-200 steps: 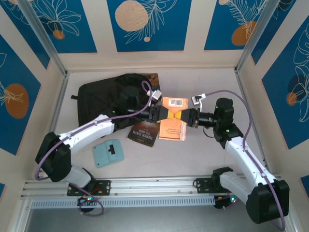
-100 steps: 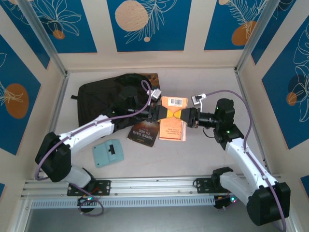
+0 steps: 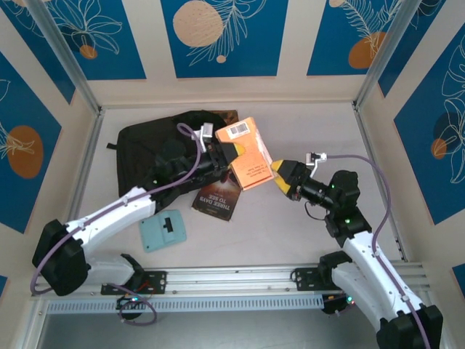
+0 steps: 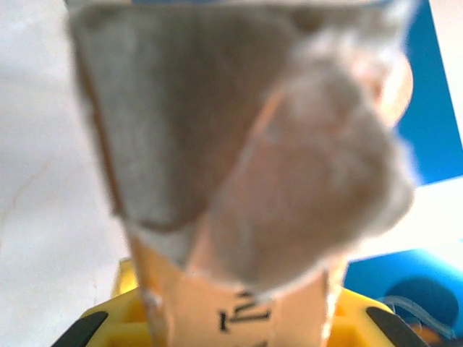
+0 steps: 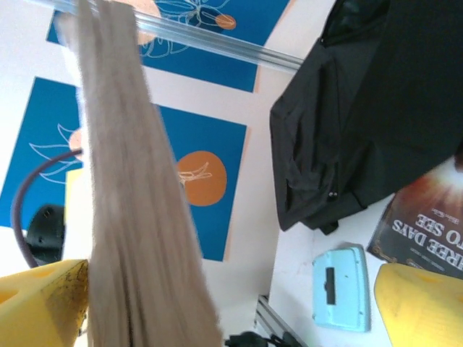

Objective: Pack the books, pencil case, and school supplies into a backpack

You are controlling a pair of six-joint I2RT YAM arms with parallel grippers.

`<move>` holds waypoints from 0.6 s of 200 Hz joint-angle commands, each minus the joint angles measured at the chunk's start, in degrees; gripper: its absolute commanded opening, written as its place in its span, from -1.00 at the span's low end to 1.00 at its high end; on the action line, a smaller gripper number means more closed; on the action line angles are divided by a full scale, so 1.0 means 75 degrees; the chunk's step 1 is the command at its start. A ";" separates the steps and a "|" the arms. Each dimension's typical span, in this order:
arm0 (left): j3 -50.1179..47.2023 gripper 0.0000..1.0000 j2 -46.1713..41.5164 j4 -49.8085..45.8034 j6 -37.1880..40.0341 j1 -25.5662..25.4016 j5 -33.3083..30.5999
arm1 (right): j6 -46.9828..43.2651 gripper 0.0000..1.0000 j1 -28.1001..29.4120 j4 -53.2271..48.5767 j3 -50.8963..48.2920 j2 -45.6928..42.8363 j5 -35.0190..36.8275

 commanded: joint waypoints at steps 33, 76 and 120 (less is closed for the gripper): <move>0.0016 -1.00 -0.0290 0.1106 -0.0923 -0.0331 -0.2080 | 0.0025 0.98 0.2068 0.2358 -0.0075 0.0233 0.1980; -0.0023 -1.00 -0.0031 0.1375 -0.1117 -0.0570 -0.2116 | -0.0479 0.93 0.3247 0.3309 -0.0128 0.0766 0.3558; -0.0069 -1.00 -0.0030 0.1337 -0.1059 -0.0735 -0.2161 | -0.0451 0.23 0.3277 0.3740 -0.0237 0.1097 0.4340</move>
